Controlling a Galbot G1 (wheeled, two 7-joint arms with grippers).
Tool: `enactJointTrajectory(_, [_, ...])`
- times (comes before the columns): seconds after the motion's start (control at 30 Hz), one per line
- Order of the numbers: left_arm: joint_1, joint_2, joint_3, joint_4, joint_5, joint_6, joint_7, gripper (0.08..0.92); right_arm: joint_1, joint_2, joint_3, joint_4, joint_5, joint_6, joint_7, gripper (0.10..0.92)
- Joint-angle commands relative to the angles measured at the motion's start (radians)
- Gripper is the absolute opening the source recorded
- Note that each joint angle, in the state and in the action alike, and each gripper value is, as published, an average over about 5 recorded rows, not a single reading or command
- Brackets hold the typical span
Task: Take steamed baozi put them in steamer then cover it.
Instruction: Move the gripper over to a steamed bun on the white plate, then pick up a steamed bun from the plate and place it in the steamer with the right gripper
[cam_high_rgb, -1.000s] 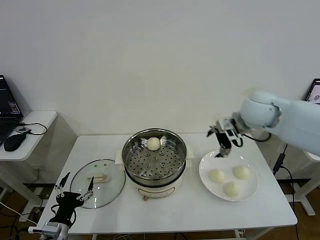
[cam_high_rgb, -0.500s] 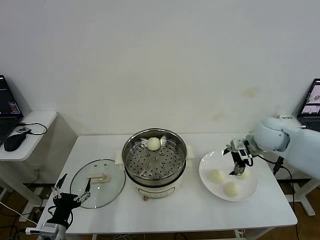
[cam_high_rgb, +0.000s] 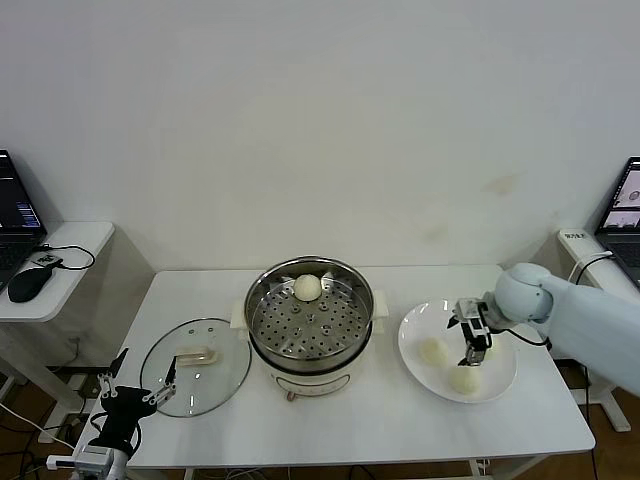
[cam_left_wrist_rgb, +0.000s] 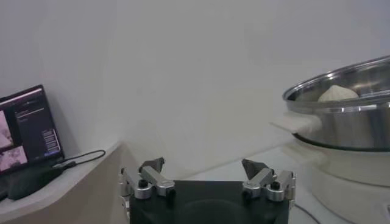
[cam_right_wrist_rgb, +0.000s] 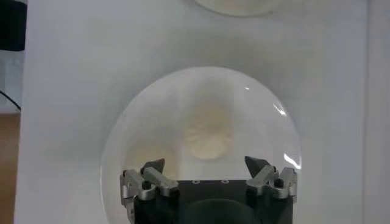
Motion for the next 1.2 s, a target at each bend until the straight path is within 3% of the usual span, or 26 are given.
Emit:
enactJointTrajectory(0.03, [0.000, 0.001, -0.001, 0.001, 0.000, 0.000, 0.000, 0.823, -0.079, 0.099, 0.061, -0.102, -0.036, 0.016, 0.006, 0.823])
enactJointTrajectory(0.33, [-0.002, 0.000, -0.007, 0.008, 0.000, -0.003, 0.000, 0.823, -0.088, 0.142, 0.068, -0.143, -0.055, 0.026, 0.012, 0.819])
enactJointTrajectory(0.5, [-0.003, -0.001, -0.007, 0.012, 0.001, -0.003, 0.000, 0.823, -0.096, 0.142, 0.073, -0.144, -0.063, 0.026, 0.006, 0.773])
enactJointTrajectory(0.97, [-0.002, -0.005, -0.009, 0.011, 0.000, -0.005, -0.001, 0.823, -0.046, 0.088, 0.084, -0.092, -0.036, 0.018, 0.004, 0.472])
enactJointTrajectory(1.2, [-0.004, -0.002, -0.010, 0.010, -0.002, -0.005, -0.001, 0.823, 0.177, -0.014, -0.018, 0.042, 0.084, -0.010, -0.003, 0.508])
